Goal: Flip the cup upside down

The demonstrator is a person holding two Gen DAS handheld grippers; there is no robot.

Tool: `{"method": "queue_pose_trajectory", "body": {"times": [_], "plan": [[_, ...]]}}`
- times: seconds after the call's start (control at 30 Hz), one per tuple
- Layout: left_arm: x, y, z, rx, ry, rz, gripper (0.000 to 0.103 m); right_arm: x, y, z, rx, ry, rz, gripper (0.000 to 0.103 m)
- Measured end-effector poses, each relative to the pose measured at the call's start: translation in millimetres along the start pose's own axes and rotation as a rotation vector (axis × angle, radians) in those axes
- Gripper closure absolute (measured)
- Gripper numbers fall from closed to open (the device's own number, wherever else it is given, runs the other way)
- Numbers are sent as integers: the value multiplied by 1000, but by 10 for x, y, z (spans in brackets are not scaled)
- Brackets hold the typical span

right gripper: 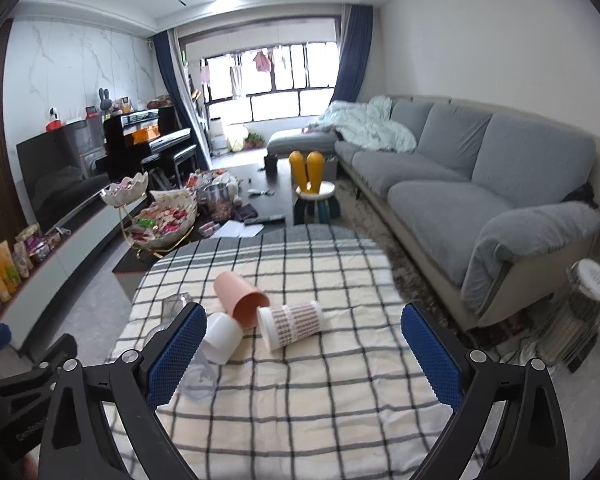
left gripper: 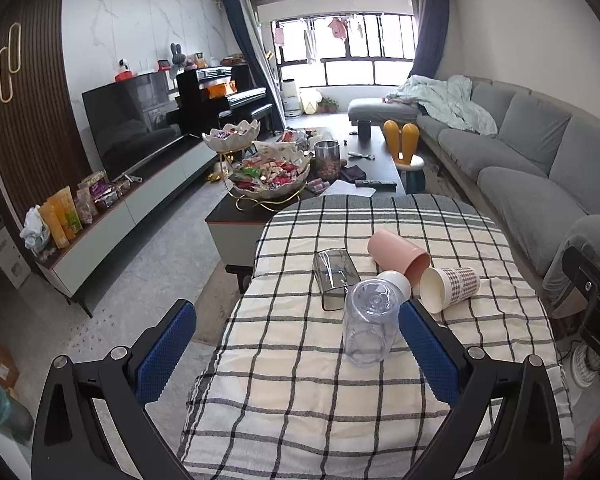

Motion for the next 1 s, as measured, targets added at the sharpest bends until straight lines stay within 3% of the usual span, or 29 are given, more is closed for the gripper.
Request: {"method": "queue_pose_trajectory", "body": {"times": [1.0], "plan": [[122,57,-4,14,-5,-36,0,119,8,63,11,-1,-24,3]]}}
Point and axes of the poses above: each gripper's, at about its wrist camera, not at the fingertips, and x roughly against the way its jaws point, z to its left, y to its top, the point moved 4 cm from there along -x, roughly the way its jaws point, and after that the axes turned 6 degrees about y, right-handed, at the moved point
